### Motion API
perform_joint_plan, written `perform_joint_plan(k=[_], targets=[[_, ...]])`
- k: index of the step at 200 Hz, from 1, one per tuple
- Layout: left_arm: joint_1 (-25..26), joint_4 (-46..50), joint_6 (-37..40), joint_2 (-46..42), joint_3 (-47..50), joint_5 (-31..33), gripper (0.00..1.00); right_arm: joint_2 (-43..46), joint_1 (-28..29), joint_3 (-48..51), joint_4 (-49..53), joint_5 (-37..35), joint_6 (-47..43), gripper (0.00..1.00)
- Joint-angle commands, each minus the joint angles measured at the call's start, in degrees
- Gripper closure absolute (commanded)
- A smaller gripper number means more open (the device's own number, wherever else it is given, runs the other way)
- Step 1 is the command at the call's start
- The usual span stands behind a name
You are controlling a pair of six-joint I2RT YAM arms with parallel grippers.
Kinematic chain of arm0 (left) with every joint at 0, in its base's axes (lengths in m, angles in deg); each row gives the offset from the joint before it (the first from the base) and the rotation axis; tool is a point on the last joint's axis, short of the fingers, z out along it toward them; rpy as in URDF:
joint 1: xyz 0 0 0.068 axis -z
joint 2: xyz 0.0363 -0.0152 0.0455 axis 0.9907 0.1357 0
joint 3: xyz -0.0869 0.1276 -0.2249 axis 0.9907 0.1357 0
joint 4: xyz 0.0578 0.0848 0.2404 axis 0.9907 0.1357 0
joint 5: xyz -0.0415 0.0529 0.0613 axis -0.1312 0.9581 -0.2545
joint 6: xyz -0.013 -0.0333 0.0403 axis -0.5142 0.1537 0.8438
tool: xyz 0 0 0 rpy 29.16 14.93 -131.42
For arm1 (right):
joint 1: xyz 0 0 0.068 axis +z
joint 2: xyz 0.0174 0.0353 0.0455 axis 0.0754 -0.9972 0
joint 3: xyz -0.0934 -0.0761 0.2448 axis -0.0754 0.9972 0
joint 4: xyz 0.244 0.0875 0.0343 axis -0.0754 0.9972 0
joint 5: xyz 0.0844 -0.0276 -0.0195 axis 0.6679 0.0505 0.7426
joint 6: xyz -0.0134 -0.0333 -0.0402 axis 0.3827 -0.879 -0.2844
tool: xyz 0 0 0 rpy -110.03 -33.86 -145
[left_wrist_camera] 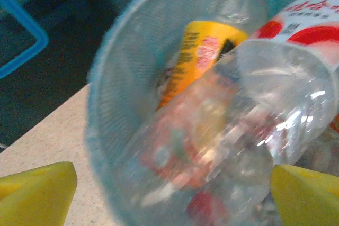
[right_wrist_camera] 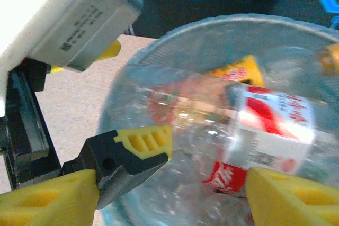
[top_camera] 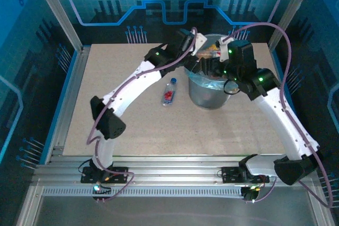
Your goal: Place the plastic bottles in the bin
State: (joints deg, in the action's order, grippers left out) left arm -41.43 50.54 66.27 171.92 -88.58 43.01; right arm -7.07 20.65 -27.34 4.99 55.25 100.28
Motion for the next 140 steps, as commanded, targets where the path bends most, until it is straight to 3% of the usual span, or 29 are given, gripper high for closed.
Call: perform_joint_plan(k=[1, 60, 140], targets=[[1.7, -5.1, -3.0, -14.5, 7.2, -4.6, 0.05, -6.8, -2.3, -2.9, -1.2, -7.5, 1.3, 0.27], [0.2, -9.4, -6.1, -26.6, 20.5, -4.7, 0.05, -13.9, -3.6, -0.6, -1.6, -5.3, -0.4, 0.31], [-1.3, -10.5, -7.1, -29.5, 25.1, -4.5, 0.06, -18.4, -4.8, 6.2, -4.7, -5.4, 1.0, 0.34]])
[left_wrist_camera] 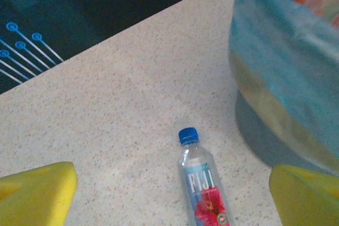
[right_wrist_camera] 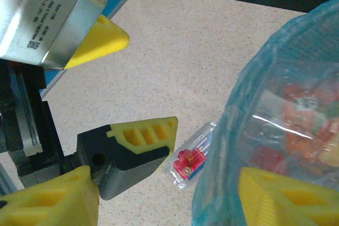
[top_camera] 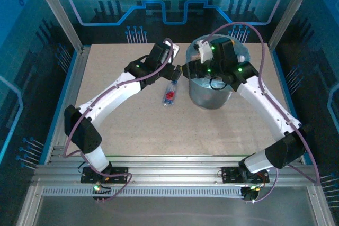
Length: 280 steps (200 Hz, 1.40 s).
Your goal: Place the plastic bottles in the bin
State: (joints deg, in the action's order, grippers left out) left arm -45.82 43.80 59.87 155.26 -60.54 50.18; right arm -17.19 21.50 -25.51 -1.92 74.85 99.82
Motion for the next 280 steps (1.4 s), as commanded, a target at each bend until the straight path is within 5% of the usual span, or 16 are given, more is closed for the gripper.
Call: perform_joint_plan(k=[1, 66, 113, 144, 218, 280], targets=[[3.1, -3.8, -0.7, -12.8, -2.9, -11.7, 0.06, -8.3, -5.7, 4.4, 2.2, -25.0, 1.5, 0.34], [2.0, -6.0, 1.0, -16.8, 0.7, -11.0, 0.05, -4.9, -5.7, -2.6, 4.7, -20.7, 2.2, 0.32], [-7.9, -10.1, -5.2, -24.9, 11.3, -13.5, 0.06, 2.2, -6.6, -2.9, 4.3, -20.1, 0.6, 0.28], [-10.0, -9.1, -6.4, -26.4, 12.4, -13.9, 0.06, 5.4, -7.2, -2.7, 2.9, -15.4, -0.6, 0.27], [-10.0, -9.6, -7.8, -29.9, 16.6, -15.4, 0.06, -3.5, -9.8, -13.1, 6.4, -20.3, -2.2, 0.34], [-10.1, -9.8, -8.0, -31.0, 18.8, -15.1, 0.06, -6.4, -9.9, 0.8, 2.5, -21.7, -1.7, 0.45]])
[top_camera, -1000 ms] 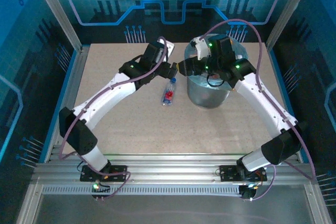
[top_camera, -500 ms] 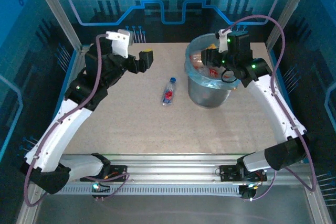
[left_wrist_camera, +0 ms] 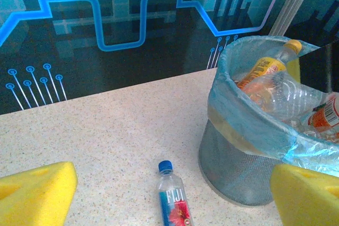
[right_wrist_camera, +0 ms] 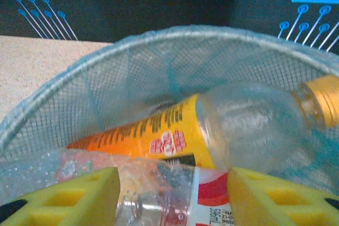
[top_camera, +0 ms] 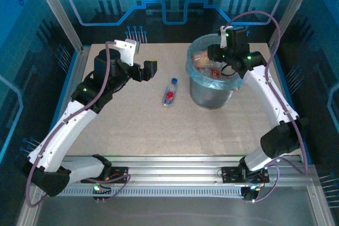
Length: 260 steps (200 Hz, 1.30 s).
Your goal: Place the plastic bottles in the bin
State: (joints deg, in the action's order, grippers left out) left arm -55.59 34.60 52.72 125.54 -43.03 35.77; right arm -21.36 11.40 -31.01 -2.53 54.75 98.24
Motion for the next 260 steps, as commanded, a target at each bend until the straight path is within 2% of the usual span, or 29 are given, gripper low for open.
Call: perform_joint_plan(k=[1, 36, 77, 134, 162, 191, 213, 236, 260], targets=[[-0.4, -0.7, -0.8, -1.3, 1.3, -0.8, 0.06, -2.3, 0.2, 6.4, 3.1, -1.7, -0.1, 0.45], [-0.4, -1.0, -1.5, -1.4, 2.0, -1.1, 0.06, -6.1, 1.1, 6.1, 4.3, -3.9, -1.4, 0.46], [-0.6, -1.2, -1.5, -2.3, 2.7, -0.7, 0.05, -5.2, 2.1, 2.3, 5.3, -4.2, -1.9, 0.44], [-0.8, -2.0, -1.5, -4.3, 2.7, 1.6, 0.05, -3.2, 3.8, -11.8, 7.8, -4.6, -2.5, 0.31], [-0.9, -2.6, -1.7, -7.0, 4.1, 4.0, 0.04, -1.0, 5.5, -15.3, 7.3, -5.6, -2.8, 0.23], [-1.1, -2.8, -1.6, -10.7, 6.9, 7.8, 0.05, 2.0, 10.2, -14.6, 6.2, -7.5, -2.8, 0.2], [-1.0, -2.6, -1.4, -13.9, 10.0, 11.7, 0.04, 2.7, 17.8, -10.5, 3.5, -6.9, -2.8, 0.22], [-1.1, -1.6, -1.6, -17.5, 13.6, 15.9, 0.04, -1.7, 24.4, -9.0, 3.9, -7.4, -0.9, 0.21], [-1.1, -0.5, -1.0, -21.2, 17.4, 19.1, 0.01, -9.0, 28.4, -8.6, 4.5, -9.5, 2.0, 0.18]])
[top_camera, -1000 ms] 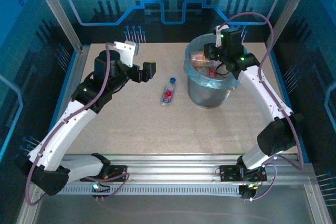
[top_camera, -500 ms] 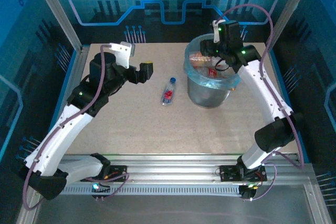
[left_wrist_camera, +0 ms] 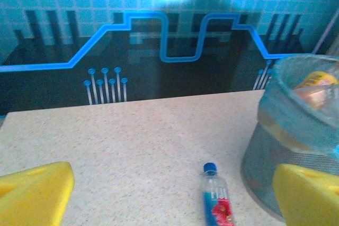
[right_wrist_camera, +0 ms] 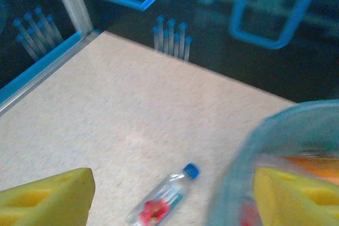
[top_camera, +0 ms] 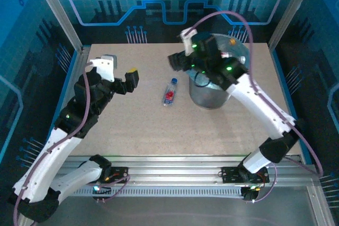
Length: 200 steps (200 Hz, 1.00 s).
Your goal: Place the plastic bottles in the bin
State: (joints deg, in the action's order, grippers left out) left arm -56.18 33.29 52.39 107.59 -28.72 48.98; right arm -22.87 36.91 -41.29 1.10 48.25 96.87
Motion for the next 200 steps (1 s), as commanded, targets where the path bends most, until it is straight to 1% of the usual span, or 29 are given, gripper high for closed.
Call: perform_joint_plan(k=[1, 27, 43, 64, 86, 112, 124, 141, 151, 161, 175, 187, 200], targets=[[-0.5, 0.9, -0.7, -3.3, 3.3, 6.1, 0.01, -7.8, 2.9, 1.7, 0.8, -3.1, 3.5, 0.18], [-0.7, 3.7, 0.1, -6.0, 5.3, 8.7, 0.01, -17.1, 4.3, 0.4, 2.5, -7.8, 7.4, 0.14], [-0.8, 5.1, 0.5, -7.0, 6.1, 9.1, 0.01, -23.1, 4.6, -2.1, 4.6, -11.7, 8.8, 0.12], [-1.0, 5.7, 1.0, -7.9, 7.0, 9.0, 0.01, -29.8, 5.0, -4.3, 6.2, -15.0, 9.6, 0.1], [-1.2, 5.8, 1.6, -8.4, 7.6, 9.3, 0.01, -34.7, 4.8, -6.2, 7.5, -15.1, 11.1, 0.1], [-1.4, 5.7, 1.7, -8.9, 8.0, 9.3, 0.01, -37.2, 4.9, -6.4, 7.8, -14.9, 12.2, 0.09], [-1.3, 5.6, 1.7, -9.1, 8.3, 9.1, 0.01, -38.0, 4.6, -5.9, 7.5, -13.7, 12.8, 0.09], [-1.4, 5.5, 1.6, -9.2, 8.5, 9.0, 0.01, -38.3, 3.9, -4.3, 6.4, -10.1, 13.8, 0.12], [-1.4, 5.5, 1.4, -9.2, 8.6, 8.8, 0.01, -38.2, 3.5, -3.5, 5.8, -8.4, 14.2, 0.16], [-1.4, 5.5, 1.3, -9.2, 8.7, 8.7, 0.01, -37.8, 3.3, -2.9, 5.2, -6.8, 14.3, 0.21], [-1.4, 5.5, 1.3, -9.2, 8.7, 8.4, 0.01, -36.7, 3.2, -2.4, 4.1, -4.8, 14.0, 0.31], [-1.4, 5.4, 1.3, -9.1, 8.7, 8.4, 0.01, -35.8, 3.2, -2.3, 3.5, -4.0, 13.7, 0.34], [-1.4, 5.2, 1.3, -9.1, 8.7, 8.3, 0.01, -35.6, 3.1, -3.0, 4.0, -3.8, 13.4, 0.34]])
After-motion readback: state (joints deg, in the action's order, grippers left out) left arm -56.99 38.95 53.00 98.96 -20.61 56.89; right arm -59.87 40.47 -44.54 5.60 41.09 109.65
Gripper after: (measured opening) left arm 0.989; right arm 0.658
